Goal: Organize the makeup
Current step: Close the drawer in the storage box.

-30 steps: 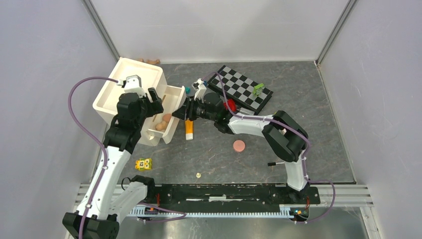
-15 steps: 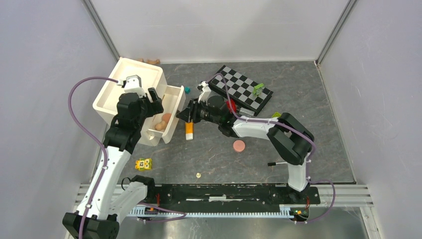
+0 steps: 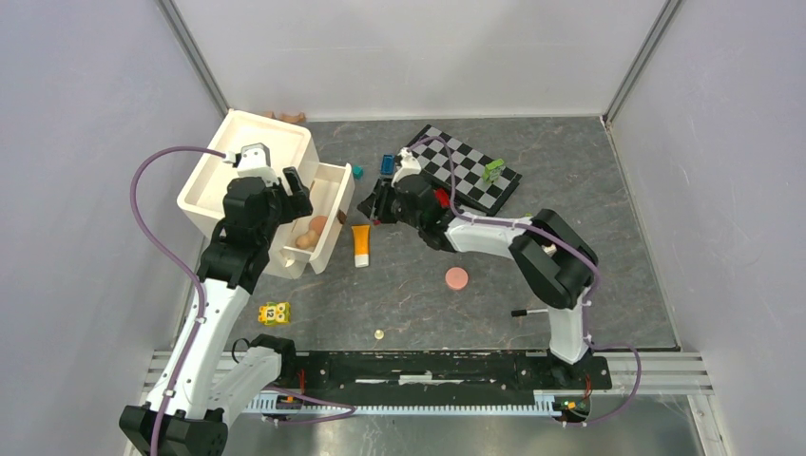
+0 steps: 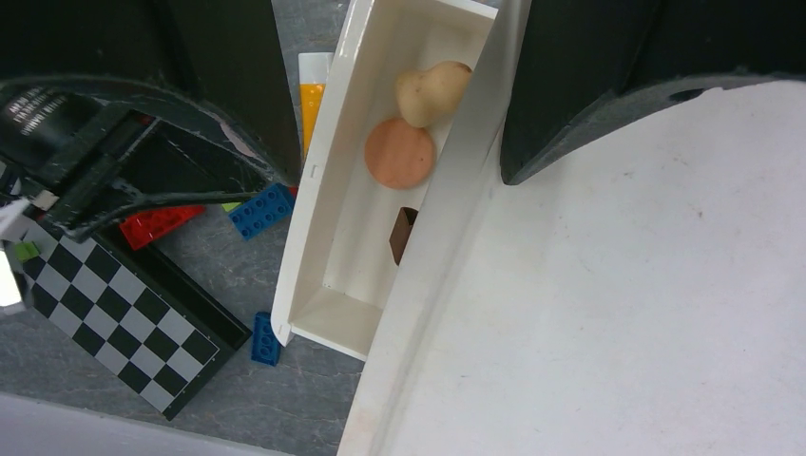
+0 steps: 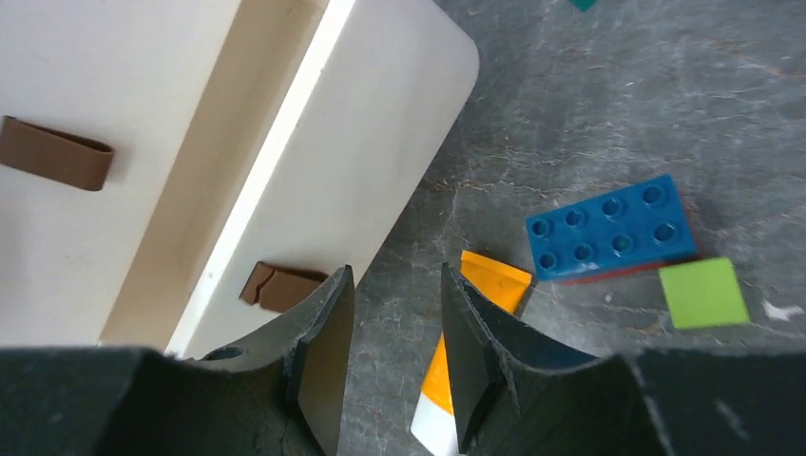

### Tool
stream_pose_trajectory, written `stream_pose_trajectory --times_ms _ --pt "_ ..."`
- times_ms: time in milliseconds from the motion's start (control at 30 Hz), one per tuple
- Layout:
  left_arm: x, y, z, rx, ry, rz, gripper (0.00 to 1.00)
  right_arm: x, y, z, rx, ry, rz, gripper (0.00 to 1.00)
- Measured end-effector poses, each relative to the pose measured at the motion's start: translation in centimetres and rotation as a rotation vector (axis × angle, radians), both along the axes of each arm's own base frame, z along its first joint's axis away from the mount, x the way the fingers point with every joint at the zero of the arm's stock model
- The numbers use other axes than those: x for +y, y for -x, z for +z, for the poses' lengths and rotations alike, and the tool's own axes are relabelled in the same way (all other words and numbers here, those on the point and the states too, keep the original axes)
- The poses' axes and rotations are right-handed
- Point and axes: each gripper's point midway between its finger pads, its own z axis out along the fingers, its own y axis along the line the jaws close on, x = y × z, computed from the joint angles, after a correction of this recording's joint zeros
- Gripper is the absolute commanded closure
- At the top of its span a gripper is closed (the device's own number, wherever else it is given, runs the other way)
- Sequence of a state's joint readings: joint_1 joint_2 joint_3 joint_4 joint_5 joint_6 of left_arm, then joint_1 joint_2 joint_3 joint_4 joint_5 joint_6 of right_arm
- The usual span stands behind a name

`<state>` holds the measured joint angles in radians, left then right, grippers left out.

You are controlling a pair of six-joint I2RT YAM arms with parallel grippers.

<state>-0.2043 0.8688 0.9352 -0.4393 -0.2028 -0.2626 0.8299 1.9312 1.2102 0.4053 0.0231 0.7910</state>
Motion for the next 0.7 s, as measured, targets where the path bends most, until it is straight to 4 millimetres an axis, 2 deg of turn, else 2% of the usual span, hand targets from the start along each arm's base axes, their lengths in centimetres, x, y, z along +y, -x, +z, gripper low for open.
stream_pose_trajectory --times_ms 167,700 --pt "0.0 0.0 0.0 0.000 0.000 0.000 0.17 2.7 -0.5 -1.3 0.033 -0.016 0.069 0.55" --pt "0.0 -0.1 -0.1 0.004 0.000 0.000 0.17 10.6 0.1 -1.2 0.100 -0.253 0.239 0.55"
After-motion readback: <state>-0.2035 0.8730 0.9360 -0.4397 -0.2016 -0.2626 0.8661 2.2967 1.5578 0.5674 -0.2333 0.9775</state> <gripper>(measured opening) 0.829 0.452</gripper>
